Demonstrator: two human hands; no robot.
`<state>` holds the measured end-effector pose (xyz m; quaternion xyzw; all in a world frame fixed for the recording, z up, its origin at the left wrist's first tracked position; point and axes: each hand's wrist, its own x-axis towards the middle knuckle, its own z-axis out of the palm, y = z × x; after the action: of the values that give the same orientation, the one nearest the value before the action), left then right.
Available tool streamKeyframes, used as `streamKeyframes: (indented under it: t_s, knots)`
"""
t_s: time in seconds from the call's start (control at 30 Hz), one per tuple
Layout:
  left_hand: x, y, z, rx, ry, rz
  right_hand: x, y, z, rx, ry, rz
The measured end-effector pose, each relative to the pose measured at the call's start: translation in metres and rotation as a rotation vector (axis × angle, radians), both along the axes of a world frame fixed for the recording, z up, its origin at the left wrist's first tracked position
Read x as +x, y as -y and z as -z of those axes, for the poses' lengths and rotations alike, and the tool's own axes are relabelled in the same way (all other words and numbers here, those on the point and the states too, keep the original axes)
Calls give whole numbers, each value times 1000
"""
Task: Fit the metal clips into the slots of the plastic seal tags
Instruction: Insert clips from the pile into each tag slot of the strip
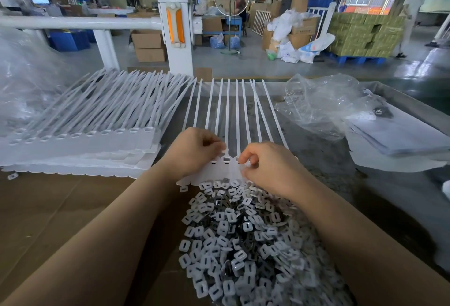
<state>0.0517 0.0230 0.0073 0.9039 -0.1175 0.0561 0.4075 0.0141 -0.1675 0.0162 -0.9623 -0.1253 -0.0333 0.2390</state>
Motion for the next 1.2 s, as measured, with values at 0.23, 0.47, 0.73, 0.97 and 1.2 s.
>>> streamKeyframes:
  t_s: [0.23,0.47,0.73,0.97,1.2]
  knots:
    - [-5,3,-16,-315,-123,143,4,-3,-7,289,95,53]
    - [-6,8,-14,-246,-35,217,1,-3,-9,467,75,58]
    - [-9,4,-19,-380,-234,236,0,-6,-7,534,78,75]
    - [-8,2,-21,-417,-414,232,-4,-6,-11,587,99,52]
    - [-10,2,-27,-570,-507,248,-6,-8,-11,569,187,35]
